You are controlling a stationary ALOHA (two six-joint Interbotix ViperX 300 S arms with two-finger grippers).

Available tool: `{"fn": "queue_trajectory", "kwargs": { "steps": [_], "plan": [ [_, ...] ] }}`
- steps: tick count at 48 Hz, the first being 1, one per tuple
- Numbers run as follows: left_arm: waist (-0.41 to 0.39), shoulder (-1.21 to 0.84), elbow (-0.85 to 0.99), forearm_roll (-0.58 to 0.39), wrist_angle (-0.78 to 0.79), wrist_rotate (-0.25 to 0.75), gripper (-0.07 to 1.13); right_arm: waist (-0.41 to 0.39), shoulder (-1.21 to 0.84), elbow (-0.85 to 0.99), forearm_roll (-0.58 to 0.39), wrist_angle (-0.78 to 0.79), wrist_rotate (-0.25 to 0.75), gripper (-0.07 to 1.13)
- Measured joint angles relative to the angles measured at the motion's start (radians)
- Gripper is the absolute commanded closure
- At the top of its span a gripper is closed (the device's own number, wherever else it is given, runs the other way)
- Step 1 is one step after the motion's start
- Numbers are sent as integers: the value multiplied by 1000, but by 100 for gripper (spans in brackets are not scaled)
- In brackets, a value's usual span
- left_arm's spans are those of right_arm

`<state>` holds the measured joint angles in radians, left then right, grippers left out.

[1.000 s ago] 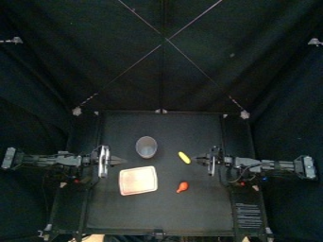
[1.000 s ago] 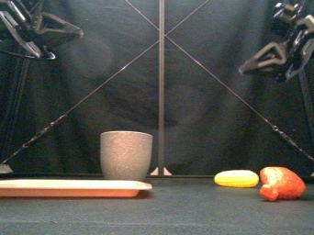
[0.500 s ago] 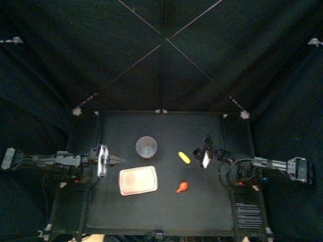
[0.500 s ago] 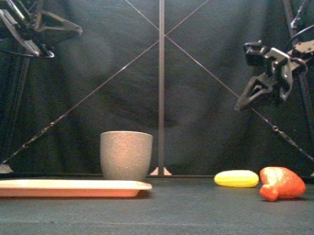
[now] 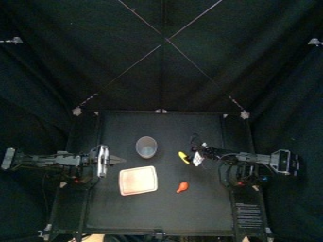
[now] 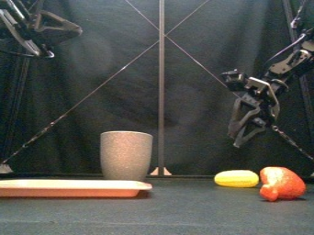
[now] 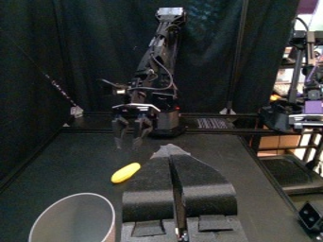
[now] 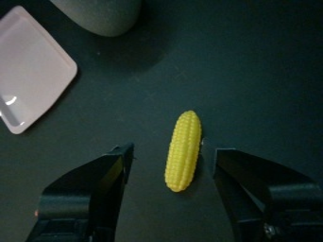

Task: Pick the corn then place it on the pink plate
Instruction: Pick the corn

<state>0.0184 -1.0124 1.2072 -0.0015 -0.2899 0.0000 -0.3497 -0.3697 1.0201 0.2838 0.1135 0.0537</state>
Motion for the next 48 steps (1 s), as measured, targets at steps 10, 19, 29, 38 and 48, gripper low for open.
{"fn": "queue_trajectory", "kwargs": {
  "steps": [10,19,29,38,48],
  "plan": [
    [2,2,0,-2,2,0,109,-8,100,0,-9,2,0,10],
    [2,0,0,0,2,0,109,0,179,-20,-11,3,0,10],
    [2,0,0,-2,2,0,109,-3,252,-52,-9,3,-2,13],
    [2,0,0,-2,2,0,109,-2,301,-86,-9,3,-2,21],
    [2,0,0,-2,2,0,109,12,324,-120,-9,11,-2,45]
  ]
}}
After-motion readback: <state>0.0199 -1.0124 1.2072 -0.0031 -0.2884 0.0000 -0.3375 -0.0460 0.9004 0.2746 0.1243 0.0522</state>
